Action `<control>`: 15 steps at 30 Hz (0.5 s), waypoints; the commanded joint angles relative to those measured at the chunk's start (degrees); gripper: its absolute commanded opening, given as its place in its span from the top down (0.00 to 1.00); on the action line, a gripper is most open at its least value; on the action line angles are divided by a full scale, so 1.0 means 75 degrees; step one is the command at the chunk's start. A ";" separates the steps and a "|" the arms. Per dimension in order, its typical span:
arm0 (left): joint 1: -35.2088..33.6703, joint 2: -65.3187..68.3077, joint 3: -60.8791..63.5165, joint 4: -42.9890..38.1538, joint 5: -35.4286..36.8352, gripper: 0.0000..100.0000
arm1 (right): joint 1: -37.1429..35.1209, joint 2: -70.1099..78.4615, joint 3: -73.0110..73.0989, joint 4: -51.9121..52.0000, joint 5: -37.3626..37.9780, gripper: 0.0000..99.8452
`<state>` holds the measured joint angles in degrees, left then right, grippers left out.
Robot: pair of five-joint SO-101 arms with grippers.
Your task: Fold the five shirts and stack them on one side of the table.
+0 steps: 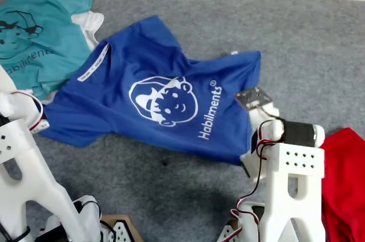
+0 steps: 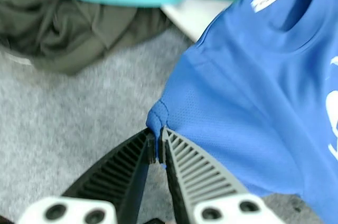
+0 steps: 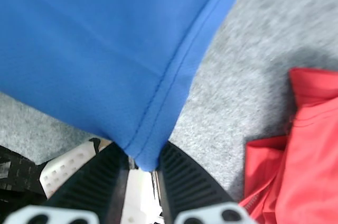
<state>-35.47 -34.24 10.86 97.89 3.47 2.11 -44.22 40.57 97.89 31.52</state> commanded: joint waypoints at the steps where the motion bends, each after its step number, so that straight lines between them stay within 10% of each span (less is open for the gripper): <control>1: 0.0275 -0.0064 -0.0779 0.0035 0.0399 0.99 | 0.0053 -0.0076 -0.0615 0.0322 -0.0141 0.99; 15: 0.0990 -0.0533 -0.1471 0.0410 0.0914 0.99 | -0.0557 -0.0158 -0.1424 0.0416 -0.1090 0.99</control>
<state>-30.73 -34.77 2.15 100.53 8.22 0.00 -44.22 34.51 100.18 26.86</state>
